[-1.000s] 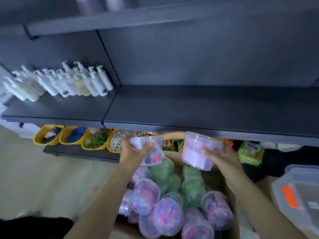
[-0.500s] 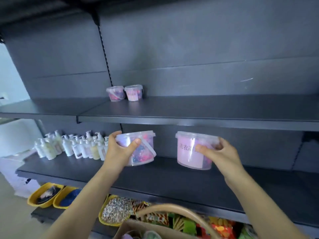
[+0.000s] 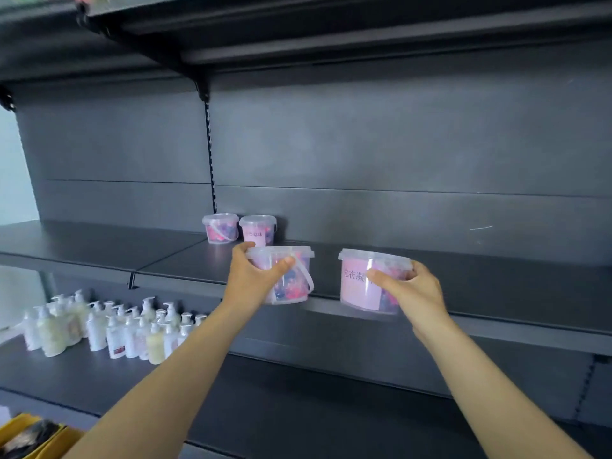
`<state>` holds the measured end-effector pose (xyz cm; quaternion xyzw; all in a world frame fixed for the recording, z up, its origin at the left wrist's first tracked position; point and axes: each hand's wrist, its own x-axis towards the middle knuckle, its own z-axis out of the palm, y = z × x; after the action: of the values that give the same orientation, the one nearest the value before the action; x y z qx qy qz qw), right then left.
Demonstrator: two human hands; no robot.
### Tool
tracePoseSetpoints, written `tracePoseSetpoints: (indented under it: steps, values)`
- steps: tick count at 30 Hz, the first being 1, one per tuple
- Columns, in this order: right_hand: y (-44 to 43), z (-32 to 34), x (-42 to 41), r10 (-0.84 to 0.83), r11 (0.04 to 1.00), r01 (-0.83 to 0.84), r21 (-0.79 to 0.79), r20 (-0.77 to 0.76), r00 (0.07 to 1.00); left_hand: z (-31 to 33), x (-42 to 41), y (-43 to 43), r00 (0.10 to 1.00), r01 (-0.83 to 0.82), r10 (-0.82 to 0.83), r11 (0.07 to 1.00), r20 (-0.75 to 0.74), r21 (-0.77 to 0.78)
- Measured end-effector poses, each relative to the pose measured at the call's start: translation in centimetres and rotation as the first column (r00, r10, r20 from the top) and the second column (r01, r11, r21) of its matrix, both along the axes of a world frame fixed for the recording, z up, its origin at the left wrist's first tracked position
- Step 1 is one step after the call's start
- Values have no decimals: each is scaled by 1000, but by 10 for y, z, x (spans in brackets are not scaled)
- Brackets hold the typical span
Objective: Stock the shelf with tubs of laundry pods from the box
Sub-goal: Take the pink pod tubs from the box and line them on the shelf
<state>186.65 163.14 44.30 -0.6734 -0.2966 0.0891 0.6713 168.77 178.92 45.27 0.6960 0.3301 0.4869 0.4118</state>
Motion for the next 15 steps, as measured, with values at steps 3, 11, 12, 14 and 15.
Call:
tracePoseSetpoints:
  steps: [3, 11, 12, 14, 15]
  values:
    - [42, 2, 9, -91, 994, 93, -53, 35, 995, 2, 17, 41, 1000, 28, -28, 1000, -4, 13]
    - [157, 4, 40, -217, 973, 227, -46, 165, 962, 11, 71, 164, 998, 51, -52, 995, 17, 85]
    - [171, 4, 45, -224, 971, 235, -37, 185, 957, 11, 81, 177, 999, 44, -46, 995, 22, 93]
    - [193, 4, 52, -231, 970, 242, -23, 220, 948, 8, 100, 201, 998, 46, -50, 991, 25, 125]
    - [204, 5, 56, -241, 967, 252, -20, 232, 942, 6, 110, 211, 998, 58, -61, 989, 16, 139]
